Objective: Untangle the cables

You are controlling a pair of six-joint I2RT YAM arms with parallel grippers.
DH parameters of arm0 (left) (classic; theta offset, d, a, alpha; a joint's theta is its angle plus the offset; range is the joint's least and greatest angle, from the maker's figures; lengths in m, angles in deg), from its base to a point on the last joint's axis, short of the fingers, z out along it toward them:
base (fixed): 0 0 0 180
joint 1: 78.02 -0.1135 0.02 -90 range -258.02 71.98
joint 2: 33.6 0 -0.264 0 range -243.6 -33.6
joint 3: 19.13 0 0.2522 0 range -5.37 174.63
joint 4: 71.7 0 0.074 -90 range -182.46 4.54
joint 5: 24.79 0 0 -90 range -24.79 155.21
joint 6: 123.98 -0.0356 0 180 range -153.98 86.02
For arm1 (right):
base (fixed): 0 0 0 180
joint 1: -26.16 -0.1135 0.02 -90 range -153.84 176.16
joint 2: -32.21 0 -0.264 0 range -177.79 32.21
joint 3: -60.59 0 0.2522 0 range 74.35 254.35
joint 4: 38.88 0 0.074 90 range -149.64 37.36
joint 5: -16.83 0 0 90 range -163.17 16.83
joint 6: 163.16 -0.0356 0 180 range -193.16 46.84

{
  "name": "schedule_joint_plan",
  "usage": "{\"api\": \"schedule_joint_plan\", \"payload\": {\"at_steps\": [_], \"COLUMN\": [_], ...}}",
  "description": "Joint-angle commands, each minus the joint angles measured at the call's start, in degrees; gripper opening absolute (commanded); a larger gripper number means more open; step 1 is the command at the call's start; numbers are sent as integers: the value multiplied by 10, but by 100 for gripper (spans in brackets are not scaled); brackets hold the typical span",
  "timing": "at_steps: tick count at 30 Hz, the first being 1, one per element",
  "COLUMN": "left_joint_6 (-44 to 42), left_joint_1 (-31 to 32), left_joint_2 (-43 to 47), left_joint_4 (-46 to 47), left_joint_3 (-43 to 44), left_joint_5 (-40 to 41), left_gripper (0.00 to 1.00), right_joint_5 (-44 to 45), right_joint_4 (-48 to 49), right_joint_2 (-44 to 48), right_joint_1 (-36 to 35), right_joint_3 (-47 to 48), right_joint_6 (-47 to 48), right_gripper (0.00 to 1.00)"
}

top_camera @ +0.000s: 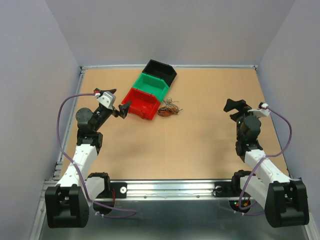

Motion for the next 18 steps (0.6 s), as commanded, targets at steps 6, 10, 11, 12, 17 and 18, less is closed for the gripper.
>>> {"api": "schedule_joint_plan", "payload": {"at_steps": [6, 10, 11, 12, 17, 18], "left_joint_6": [-4, -12, -13, -13, -13, -13], "left_joint_1": [0, 0, 0, 0, 0, 0], "left_joint_2": [-1, -4, -8, -11, -26, -28], "left_joint_4": [16, 17, 18, 17, 17, 16], "left_joint_3": [35, 34, 35, 36, 39, 40], "left_joint_5": [-1, -1, 0, 2, -2, -2], "left_gripper": [99, 99, 99, 99, 99, 99], "right_joint_5": [-362, -358, -333, -330, -351, -347], "right_joint_4": [14, -54, -80, -90, -130, -144], "right_joint_2": [-131, -213, -230, -252, -370, -384], "right_joint_1": [-13, -90, -108, -120, -161, -177], "right_joint_3": [92, 181, 198, 216, 324, 339], "right_joint_6": [87, 164, 179, 189, 223, 243], "right_gripper": [100, 100, 100, 100, 94, 92]}}
